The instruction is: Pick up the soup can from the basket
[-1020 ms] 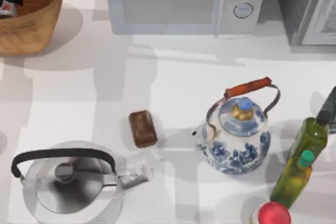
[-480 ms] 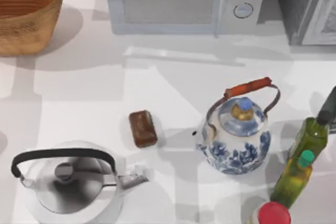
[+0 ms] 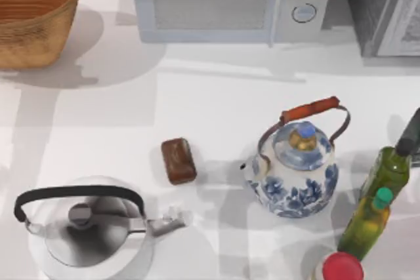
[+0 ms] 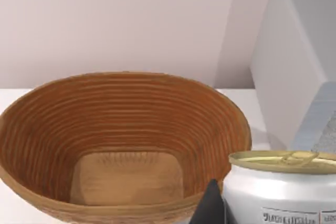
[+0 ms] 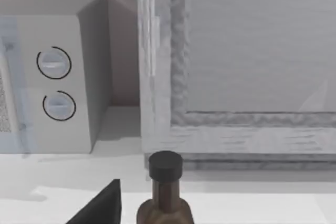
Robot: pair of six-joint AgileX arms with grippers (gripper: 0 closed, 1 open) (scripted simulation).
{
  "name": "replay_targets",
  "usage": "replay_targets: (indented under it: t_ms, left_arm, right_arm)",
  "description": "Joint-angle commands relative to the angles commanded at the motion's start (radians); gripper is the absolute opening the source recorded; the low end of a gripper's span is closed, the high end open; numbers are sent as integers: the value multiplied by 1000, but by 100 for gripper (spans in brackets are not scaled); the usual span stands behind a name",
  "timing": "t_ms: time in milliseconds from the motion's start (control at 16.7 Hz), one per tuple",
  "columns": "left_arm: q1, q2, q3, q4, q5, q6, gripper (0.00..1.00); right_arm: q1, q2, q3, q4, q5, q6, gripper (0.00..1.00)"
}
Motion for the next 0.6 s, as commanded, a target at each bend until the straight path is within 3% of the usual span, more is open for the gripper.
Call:
replay_targets:
  t_ms: [600]
  left_arm:
    - [-43,-902,-990,434,-103,-18,0]
  right_arm:
    - [0,0,0,0,0,0,100]
